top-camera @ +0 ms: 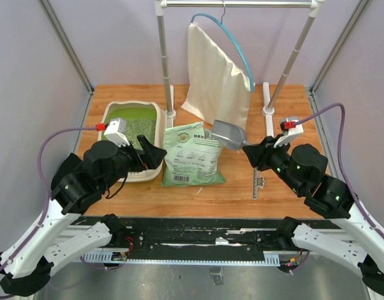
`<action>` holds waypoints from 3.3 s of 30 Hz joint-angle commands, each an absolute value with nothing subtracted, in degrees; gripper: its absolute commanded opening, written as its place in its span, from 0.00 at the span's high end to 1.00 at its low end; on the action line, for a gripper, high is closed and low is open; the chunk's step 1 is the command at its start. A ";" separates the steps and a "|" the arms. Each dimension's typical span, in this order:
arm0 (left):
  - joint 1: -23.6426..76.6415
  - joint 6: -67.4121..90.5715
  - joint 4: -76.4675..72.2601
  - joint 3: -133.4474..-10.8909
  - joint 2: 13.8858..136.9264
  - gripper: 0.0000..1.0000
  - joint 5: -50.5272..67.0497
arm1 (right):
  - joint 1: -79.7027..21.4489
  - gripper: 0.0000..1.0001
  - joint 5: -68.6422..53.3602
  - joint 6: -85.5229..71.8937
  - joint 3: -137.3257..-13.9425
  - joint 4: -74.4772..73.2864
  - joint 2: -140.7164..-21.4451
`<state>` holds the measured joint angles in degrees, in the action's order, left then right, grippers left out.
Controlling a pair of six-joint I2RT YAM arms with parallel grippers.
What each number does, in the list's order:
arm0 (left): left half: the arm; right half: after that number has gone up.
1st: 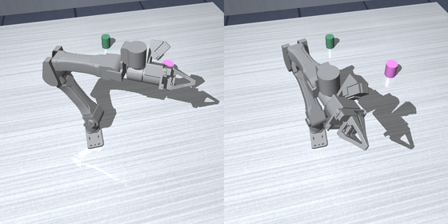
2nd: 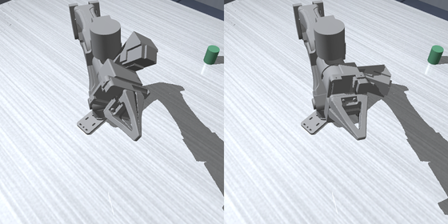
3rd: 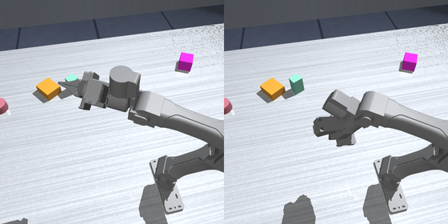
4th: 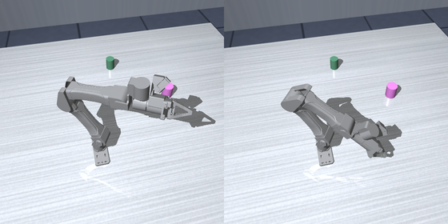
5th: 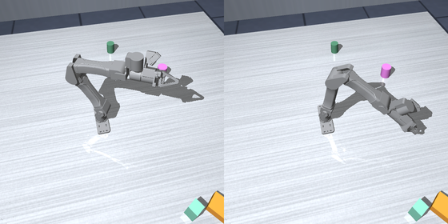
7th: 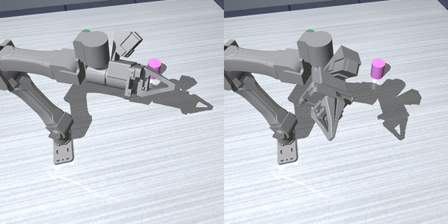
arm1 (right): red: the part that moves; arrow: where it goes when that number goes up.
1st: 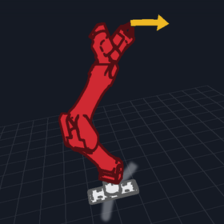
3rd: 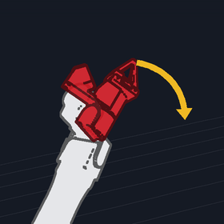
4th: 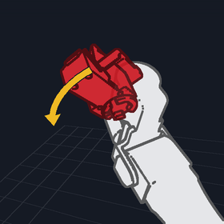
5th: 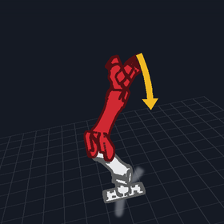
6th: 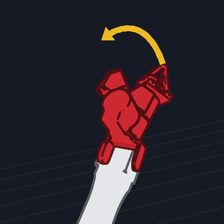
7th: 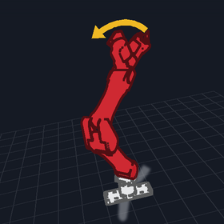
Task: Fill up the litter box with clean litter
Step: 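Scoop the cat litter from the cat litter bag.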
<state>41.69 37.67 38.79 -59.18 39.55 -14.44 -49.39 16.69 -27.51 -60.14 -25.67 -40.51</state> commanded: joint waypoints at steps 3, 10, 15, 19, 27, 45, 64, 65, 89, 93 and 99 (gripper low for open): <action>41.41 29.75 31.42 -59.64 43.14 0.00 -11.91 | -47.59 0.99 22.49 -28.98 -59.60 -32.24 -38.10; 41.40 20.02 31.84 -67.85 55.77 0.00 -9.12 | -45.47 0.99 24.24 -29.98 -58.76 -37.73 -36.41; 40.29 13.51 32.58 -74.54 64.36 0.00 -7.33 | -44.01 0.99 24.30 -30.34 -57.37 -40.36 -33.57; 38.15 7.85 37.74 -84.36 73.79 0.00 -2.67 | -43.70 0.99 24.26 -30.58 -57.23 -42.35 -32.30; 35.61 -0.55 44.17 -91.22 87.49 0.00 5.51 | -43.60 0.99 23.69 -30.14 -58.29 -44.33 -30.54; 28.74 -7.95 44.76 -88.55 93.45 0.34 24.22 | -43.63 0.99 18.40 -30.80 -60.77 -45.91 -31.80; 30.60 -9.45 27.74 -65.63 68.52 0.99 43.62 | -43.65 0.99 4.88 -29.54 -78.35 -53.12 -40.44; 31.05 -10.18 26.48 -63.84 66.68 0.99 43.97 | -43.61 0.99 4.17 -29.18 -78.92 -53.74 -41.30; 35.57 -17.52 21.72 -55.52 57.77 0.99 38.60 | -43.71 0.99 -7.25 -21.89 -85.15 -66.20 -63.19; 36.19 -14.41 16.23 -54.42 57.56 0.99 35.00 | -43.75 0.99 -3.75 -22.60 -82.92 -67.69 -65.73; 40.41 -14.23 13.98 -53.85 60.19 0.99 31.98 | -44.53 0.99 -4.03 -28.33 -72.32 -54.57 -68.97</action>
<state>38.35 -15.09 21.50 -53.54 59.57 34.35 -44.53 -3.40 -24.18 -78.19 -62.22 -67.00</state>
